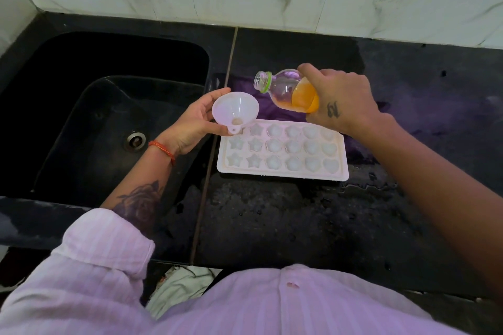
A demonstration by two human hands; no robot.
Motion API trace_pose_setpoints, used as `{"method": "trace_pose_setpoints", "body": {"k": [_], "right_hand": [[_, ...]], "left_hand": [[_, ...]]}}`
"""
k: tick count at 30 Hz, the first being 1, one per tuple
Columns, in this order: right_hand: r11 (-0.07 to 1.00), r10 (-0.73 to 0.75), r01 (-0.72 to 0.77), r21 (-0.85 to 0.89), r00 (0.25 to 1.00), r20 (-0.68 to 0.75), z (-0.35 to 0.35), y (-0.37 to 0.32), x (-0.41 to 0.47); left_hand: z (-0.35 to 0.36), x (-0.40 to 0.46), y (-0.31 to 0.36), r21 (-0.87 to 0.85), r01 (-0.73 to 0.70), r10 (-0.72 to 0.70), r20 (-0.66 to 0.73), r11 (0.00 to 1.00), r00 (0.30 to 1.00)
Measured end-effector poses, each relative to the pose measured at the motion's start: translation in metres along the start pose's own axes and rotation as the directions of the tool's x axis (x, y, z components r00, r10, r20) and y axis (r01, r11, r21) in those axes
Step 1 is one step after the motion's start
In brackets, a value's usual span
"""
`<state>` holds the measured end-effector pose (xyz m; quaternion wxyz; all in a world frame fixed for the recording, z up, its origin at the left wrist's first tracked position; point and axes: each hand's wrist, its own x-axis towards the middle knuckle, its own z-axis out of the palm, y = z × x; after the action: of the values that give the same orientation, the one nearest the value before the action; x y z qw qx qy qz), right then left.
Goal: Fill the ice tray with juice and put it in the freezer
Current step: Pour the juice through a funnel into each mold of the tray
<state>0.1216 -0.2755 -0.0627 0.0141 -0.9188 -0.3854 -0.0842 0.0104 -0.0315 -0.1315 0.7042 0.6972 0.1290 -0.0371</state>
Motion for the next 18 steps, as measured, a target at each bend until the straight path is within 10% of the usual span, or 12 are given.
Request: {"method": "trace_pose_setpoints", "body": {"k": [18], "right_hand": [[0.987,-0.048,0.052,-0.153,0.998,0.029,-0.002,-0.007,0.005]], "left_hand": [[-0.001,-0.008,0.017,0.010,-0.014,0.013,0.066,1.000,0.998]]}}
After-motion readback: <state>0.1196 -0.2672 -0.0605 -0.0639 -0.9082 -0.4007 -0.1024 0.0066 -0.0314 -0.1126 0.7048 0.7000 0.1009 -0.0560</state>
